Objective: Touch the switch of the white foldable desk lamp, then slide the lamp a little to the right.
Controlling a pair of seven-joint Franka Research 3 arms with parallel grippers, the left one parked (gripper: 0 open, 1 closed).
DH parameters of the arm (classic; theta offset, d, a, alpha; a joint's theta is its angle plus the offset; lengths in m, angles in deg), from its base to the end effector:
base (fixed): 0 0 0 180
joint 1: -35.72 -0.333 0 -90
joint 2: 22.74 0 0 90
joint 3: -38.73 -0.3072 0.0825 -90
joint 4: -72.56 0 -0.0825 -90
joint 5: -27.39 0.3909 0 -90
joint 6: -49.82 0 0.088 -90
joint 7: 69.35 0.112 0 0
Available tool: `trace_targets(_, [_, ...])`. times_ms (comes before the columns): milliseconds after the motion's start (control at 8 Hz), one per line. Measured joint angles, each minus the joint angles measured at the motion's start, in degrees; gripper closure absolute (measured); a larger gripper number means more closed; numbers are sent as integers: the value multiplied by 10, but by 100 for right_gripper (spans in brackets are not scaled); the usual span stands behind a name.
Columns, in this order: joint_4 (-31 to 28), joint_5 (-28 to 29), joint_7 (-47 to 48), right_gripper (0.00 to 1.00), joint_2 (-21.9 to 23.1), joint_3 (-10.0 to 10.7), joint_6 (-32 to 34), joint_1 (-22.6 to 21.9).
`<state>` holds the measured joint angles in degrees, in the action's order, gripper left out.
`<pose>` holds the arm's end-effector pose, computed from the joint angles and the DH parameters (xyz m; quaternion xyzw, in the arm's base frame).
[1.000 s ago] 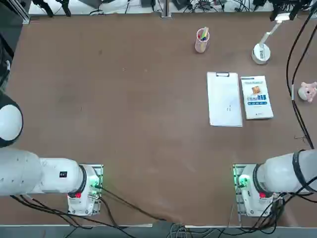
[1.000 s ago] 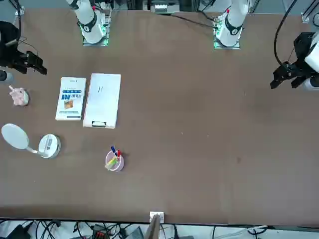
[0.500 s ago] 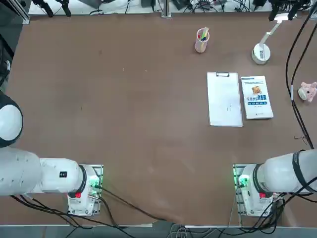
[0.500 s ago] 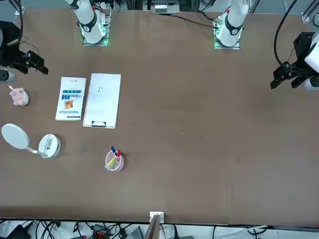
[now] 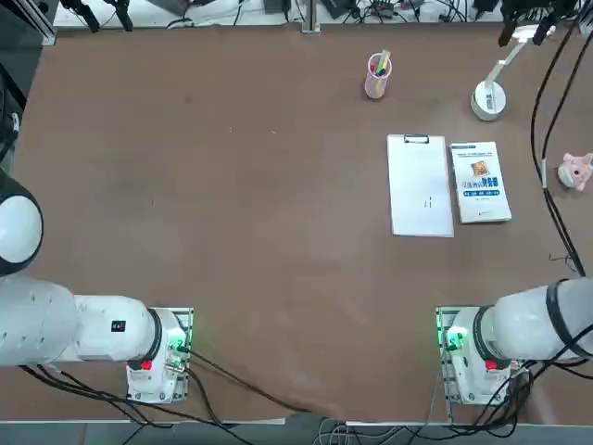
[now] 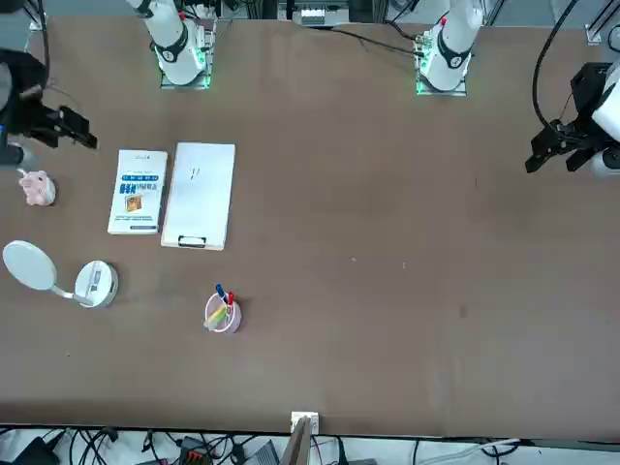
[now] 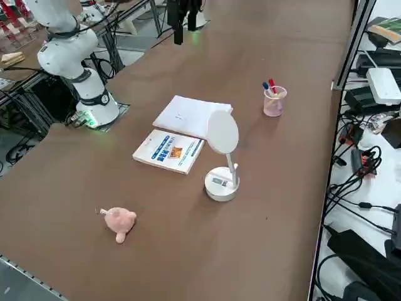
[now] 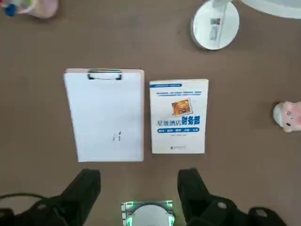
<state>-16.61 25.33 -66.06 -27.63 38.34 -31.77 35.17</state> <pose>0.5659 0.0047 0.5584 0.9937 -0.0210 -0.1079 0.0217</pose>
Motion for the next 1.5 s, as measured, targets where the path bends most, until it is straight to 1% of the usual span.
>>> trace_targets(250, [-4,-57,33,0,-72,-2,-38,-10])
trace_targets(375, [-6,-92,71,0,-111,-4,-62,-29])
trace_targets(625, [-10,-159,177,0,-192,-7,-122,-77])
trace_targets(875, [-15,-230,246,0,-261,-7,-165,-114])
trace_targets(1000, [-26,-261,268,0,-282,-7,-190,-121])
trace_targets(1125, [-46,-290,279,0,-293,-4,-215,-122])
trace_targets(1500, [-110,-378,323,0,-294,18,-299,-108])
